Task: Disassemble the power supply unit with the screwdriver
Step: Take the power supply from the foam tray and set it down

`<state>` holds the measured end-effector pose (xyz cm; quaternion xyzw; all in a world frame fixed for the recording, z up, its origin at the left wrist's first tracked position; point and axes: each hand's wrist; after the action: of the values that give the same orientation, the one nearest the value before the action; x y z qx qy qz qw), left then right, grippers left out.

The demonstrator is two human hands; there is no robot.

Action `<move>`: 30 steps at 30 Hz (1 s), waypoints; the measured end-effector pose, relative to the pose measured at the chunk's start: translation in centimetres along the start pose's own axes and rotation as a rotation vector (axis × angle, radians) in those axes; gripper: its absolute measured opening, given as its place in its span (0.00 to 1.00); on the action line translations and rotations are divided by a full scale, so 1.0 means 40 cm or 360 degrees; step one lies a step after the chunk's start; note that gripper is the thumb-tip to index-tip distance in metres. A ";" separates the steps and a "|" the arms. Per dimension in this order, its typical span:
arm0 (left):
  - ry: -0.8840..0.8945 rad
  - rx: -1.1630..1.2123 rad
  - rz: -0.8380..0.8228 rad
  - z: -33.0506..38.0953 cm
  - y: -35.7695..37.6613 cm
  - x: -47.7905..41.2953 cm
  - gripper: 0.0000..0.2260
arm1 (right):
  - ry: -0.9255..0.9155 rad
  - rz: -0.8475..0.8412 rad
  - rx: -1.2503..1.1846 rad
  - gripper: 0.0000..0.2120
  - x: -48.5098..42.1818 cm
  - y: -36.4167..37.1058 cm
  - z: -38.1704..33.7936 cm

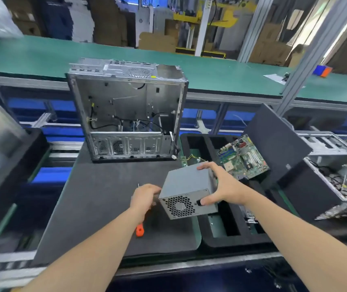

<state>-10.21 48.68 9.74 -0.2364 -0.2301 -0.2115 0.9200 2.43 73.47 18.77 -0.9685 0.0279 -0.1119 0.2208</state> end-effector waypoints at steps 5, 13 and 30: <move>-0.0080 -0.1194 0.0349 -0.115 -0.049 -0.009 0.30 | -0.0031 0.0028 0.0020 0.47 -0.017 0.078 0.036; 0.0026 -0.1120 0.0545 -0.113 -0.152 -0.029 0.07 | -0.0072 0.0029 -0.0150 0.54 -0.062 0.124 0.091; 0.0010 -0.1275 0.1053 -0.233 -0.275 -0.049 0.12 | -0.0180 -0.0398 -0.0135 0.58 -0.122 0.271 0.167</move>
<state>-14.24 35.49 5.13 -0.6294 -0.0412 0.0183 0.7758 -0.83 67.01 7.20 -0.9776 -0.1006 -0.0825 0.1654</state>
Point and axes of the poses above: each hand's wrist, its own x-axis away from the middle knuckle, its own y-axis out of the palm, z = x × y, and after that the axes turned 13 degrees about -x, right-handed
